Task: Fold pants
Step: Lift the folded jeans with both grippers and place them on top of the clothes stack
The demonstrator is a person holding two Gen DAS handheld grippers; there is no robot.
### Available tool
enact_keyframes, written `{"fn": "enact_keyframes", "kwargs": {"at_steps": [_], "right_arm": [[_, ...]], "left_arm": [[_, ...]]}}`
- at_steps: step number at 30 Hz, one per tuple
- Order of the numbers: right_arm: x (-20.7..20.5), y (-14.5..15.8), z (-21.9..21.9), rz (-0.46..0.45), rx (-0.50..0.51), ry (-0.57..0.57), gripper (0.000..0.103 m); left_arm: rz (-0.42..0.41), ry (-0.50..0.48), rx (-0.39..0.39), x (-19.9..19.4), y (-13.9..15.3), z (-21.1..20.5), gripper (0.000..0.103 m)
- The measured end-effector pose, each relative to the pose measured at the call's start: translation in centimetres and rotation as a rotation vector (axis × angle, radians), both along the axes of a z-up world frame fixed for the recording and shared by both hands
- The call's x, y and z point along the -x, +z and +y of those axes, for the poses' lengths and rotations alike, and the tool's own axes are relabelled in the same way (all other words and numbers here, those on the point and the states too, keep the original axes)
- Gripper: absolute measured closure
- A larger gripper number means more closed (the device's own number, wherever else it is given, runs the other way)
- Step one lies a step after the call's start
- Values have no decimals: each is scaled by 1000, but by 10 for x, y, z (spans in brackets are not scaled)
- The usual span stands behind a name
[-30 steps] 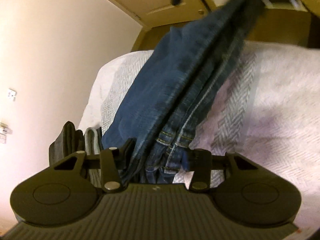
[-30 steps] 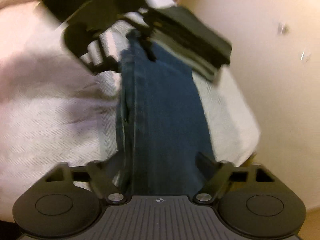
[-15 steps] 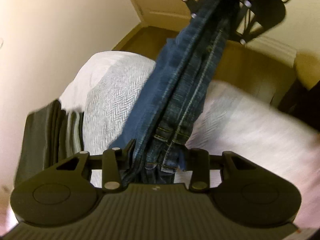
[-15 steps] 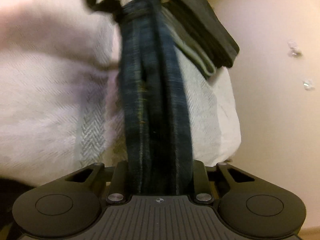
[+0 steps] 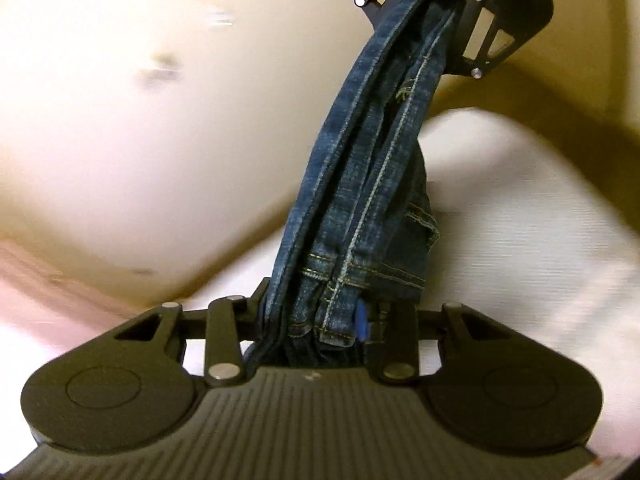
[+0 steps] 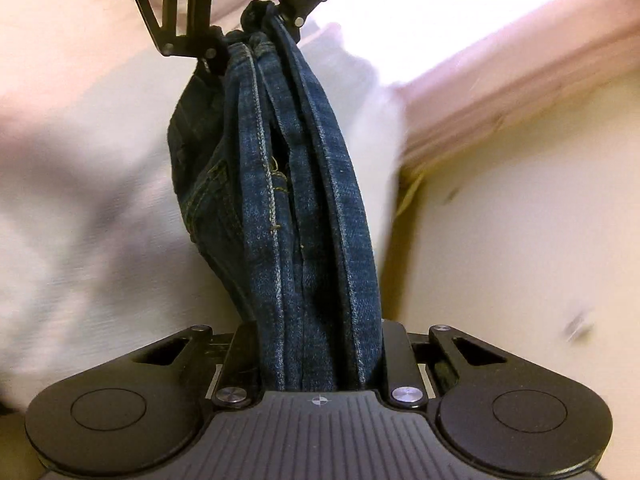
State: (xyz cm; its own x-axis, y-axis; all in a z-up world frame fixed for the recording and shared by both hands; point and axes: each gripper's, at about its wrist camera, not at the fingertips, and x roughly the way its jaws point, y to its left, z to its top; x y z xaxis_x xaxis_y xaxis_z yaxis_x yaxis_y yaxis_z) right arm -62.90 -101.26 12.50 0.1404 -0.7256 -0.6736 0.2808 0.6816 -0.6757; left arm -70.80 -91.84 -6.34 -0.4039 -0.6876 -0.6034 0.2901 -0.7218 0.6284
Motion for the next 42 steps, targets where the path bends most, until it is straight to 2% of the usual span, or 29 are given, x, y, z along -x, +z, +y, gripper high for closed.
{"fn": "enact_keyframes", "kwargs": {"at_steps": [2, 3, 5, 6, 7, 9, 10, 11, 12, 13, 16, 20, 22, 23, 24, 26, 27, 28, 29, 30, 31, 32, 36, 38, 41, 42], "right_arm": [[9, -9, -43, -13, 114, 60, 85], [14, -22, -66, -28, 160, 82, 84], [23, -63, -104, -49, 199, 100, 84], [26, -88, -115, -53, 207, 103, 84], [30, -116, -124, -56, 195, 105, 84], [37, -177, -135, -24, 104, 104, 83], [40, -204, -134, 11, 43, 117, 80], [43, -225, -127, 46, 26, 146, 76], [47, -237, -117, 65, 77, 179, 76], [52, -240, -107, 65, 121, 204, 75], [65, -223, -89, 15, 115, 175, 73], [67, -206, -70, 7, 110, 116, 73], [69, -205, -67, 4, 110, 92, 73], [74, -211, -78, -1, 107, 91, 73], [77, -219, -81, 21, 102, 102, 72], [80, -233, -92, 92, 131, 139, 70], [78, -232, -91, 111, 147, 147, 69], [82, -228, -90, 115, 149, 142, 63], [91, -223, -96, 119, 143, 121, 51], [96, -217, -97, 133, 152, 96, 45], [102, -213, -95, 145, 164, 85, 41], [110, -207, -92, 147, 159, 80, 40], [139, -191, -73, 154, 120, 32, 40], [156, -180, -62, 139, 83, -33, 40], [162, -155, -43, 12, 13, -153, 40], [163, -142, -37, -56, -22, -203, 40]], "left_arm": [[-17, 61, 101, 16, -23, -31, 68], [-31, 92, 121, 25, -45, -47, 68], [-45, 145, 110, 42, -95, -70, 68], [-61, 161, 83, 51, -132, -78, 68], [-73, 171, 38, 58, -163, -83, 68], [-127, 157, -47, 69, -219, -81, 66], [-167, 137, -45, 75, -243, -73, 66], [-178, 122, 0, 76, -255, -65, 65], [-172, 120, 41, 75, -259, -57, 65], [-163, 121, 48, 73, -257, -54, 63], [-177, 94, 46, 68, -247, -47, 62], [-205, 84, 51, 71, -234, -50, 63], [-179, 100, 22, 69, -240, -52, 61], [-194, 95, 6, 66, -250, -61, 59], [-215, 85, 15, 68, -258, -59, 58], [-207, 107, 21, 73, -258, -56, 58], [-201, 130, 10, 73, -253, -57, 53], [-200, 159, -4, 70, -248, -58, 45], [-203, 179, -12, 68, -244, -55, 43], [-206, 196, -24, 64, -239, -54, 42], [-207, 218, -33, 59, -235, -50, 42], [-203, 249, -47, 56, -230, -48, 42], [-110, 416, -115, 43, -210, -37, 42], [-13, 530, -177, 33, -194, -31, 42], [164, 694, -283, 26, -170, -18, 42], [229, 741, -320, 24, -161, -12, 38]]}}
